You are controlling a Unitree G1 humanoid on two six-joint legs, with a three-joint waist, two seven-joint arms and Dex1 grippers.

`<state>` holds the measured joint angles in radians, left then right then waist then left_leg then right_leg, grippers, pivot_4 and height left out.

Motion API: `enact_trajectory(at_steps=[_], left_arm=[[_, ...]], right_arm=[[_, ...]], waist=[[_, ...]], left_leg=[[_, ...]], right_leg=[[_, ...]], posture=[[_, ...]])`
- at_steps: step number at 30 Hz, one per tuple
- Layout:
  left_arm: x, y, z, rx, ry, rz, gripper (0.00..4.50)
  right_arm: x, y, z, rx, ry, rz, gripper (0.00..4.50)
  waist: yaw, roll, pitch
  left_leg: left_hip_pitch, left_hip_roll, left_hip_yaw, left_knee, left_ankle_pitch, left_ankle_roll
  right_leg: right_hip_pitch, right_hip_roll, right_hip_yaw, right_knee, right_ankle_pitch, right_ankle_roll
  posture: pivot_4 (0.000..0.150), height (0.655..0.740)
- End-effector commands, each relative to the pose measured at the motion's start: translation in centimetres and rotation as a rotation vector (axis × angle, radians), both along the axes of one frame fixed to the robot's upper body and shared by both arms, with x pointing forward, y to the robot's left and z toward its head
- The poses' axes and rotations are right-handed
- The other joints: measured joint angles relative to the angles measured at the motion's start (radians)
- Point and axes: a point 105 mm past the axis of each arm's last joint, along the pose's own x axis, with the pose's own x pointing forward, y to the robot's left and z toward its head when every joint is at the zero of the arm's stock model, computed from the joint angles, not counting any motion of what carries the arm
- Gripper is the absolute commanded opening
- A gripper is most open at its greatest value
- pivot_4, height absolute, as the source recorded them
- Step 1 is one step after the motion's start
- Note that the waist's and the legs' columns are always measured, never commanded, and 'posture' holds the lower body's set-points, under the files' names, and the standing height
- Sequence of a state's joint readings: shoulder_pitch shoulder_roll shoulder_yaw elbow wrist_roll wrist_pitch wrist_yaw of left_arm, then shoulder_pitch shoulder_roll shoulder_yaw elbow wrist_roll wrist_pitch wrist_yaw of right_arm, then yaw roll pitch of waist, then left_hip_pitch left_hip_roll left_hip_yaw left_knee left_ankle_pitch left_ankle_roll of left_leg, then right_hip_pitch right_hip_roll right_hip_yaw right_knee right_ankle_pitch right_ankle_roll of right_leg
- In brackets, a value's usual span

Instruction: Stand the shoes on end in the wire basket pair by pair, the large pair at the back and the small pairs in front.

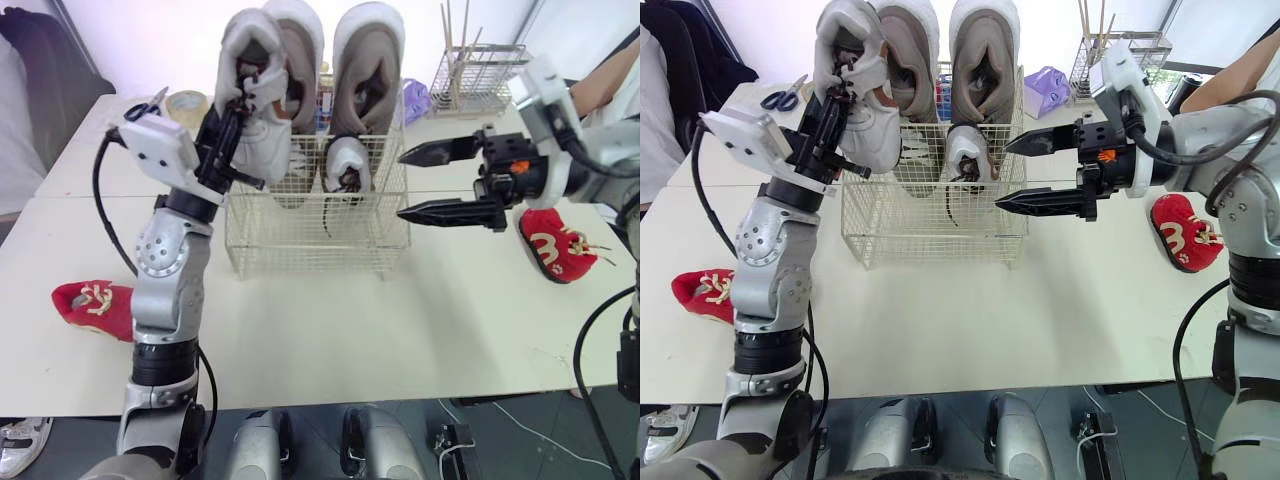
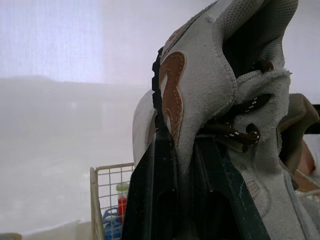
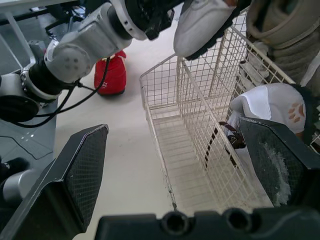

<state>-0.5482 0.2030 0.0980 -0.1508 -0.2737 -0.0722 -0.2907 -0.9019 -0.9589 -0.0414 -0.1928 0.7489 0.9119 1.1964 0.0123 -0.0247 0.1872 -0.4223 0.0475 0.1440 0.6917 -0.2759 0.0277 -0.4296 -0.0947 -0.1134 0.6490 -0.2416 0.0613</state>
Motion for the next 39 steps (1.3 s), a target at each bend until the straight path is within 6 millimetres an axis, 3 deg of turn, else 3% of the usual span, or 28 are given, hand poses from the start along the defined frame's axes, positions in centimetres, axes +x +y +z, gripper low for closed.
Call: enact_trajectory(at_steps=[1, 15, 17, 22, 27, 30, 34, 39], left_arm=[[0.8, -1.1, -1.4, 0.047, -0.012, 0.009, 0.28], [2.1, -1.4, -6.3, 0.155, -0.033, 0.178, 0.28], [2.3, -1.2, -6.0, 0.137, -0.044, 0.199, 0.28], [2.1, -1.5, -2.9, 0.1, -0.141, 0.231, 0.28], [1.6, -2.2, -2.5, 0.118, -0.164, 0.221, 0.28], [1.7, -2.5, -3.3, 0.107, -0.118, 0.2, 0.28], [2.4, -2.1, -7.1, 0.104, 0.073, 0.189, 0.28], [1.9, -1.8, -8.8, 0.094, 0.179, 0.124, 0.28]], right_arm=[[-1.0, -0.2, 1.2, 0.013, -0.052, -0.011, 4.5], [-1.5, 0.7, 1.3, 0.059, -0.05, -0.021, 4.5], [-1.5, 0.9, 1.2, 0.064, -0.046, -0.017, 4.5], [-1.4, 1.2, 1.3, 0.073, -0.043, -0.005, 4.5], [-1.4, 1.3, 1.3, 0.083, -0.042, 0.004, 4.5], [-1.4, 1.5, 1.3, 0.09, -0.042, 0.007, 4.5], [-1.4, 1.6, 1.1, 0.095, -0.037, 0.011, 4.5], [-1.3, 1.7, 1.0, 0.102, -0.036, 0.011, 4.5]], waist=[[0.002, 0.0, 0.0], [0.001, 0.007, -0.005], [0.001, 0.008, -0.005], [0.001, 0.008, -0.006], [0.001, 0.008, -0.005], [0.002, 0.008, -0.005], [0.0, 0.008, -0.006], [-0.002, 0.012, -0.008]], left_leg=[[0.0, 0.0, 0.0, 0.001, 0.0, 0.0], [-0.003, 0.0, -0.001, 0.006, -0.007, 0.011], [-0.003, 0.0, -0.001, 0.006, -0.007, 0.011], [-0.003, 0.0, -0.001, 0.006, -0.007, 0.011], [-0.003, 0.0, -0.001, 0.006, -0.007, 0.012], [-0.003, 0.0, -0.001, 0.006, -0.007, 0.012], [-0.003, 0.0, -0.001, 0.006, -0.007, 0.012], [-0.003, 0.0, -0.002, 0.006, -0.007, 0.012]], right_leg=[[0.0, 0.0, 0.0, 0.0, 0.0, 0.0], [0.001, -0.003, -0.001, 0.0, 0.0, 0.0], [0.001, -0.003, -0.002, 0.0, 0.0, 0.0], [0.001, -0.003, -0.002, 0.0, 0.0, 0.0], [0.001, -0.003, -0.002, 0.0, 0.0, 0.0], [0.001, -0.003, -0.003, 0.0, 0.001, 0.001], [0.001, -0.003, -0.003, 0.0, 0.001, 0.001], [0.001, -0.003, -0.003, 0.0, 0.0, 0.0]], posture=[[0.15, 0.74], [0.15, 0.74], [0.15, 0.74], [0.15, 0.74], [0.15, 0.74], [0.15, 0.74], [0.15, 0.74], [0.15, 0.74]])
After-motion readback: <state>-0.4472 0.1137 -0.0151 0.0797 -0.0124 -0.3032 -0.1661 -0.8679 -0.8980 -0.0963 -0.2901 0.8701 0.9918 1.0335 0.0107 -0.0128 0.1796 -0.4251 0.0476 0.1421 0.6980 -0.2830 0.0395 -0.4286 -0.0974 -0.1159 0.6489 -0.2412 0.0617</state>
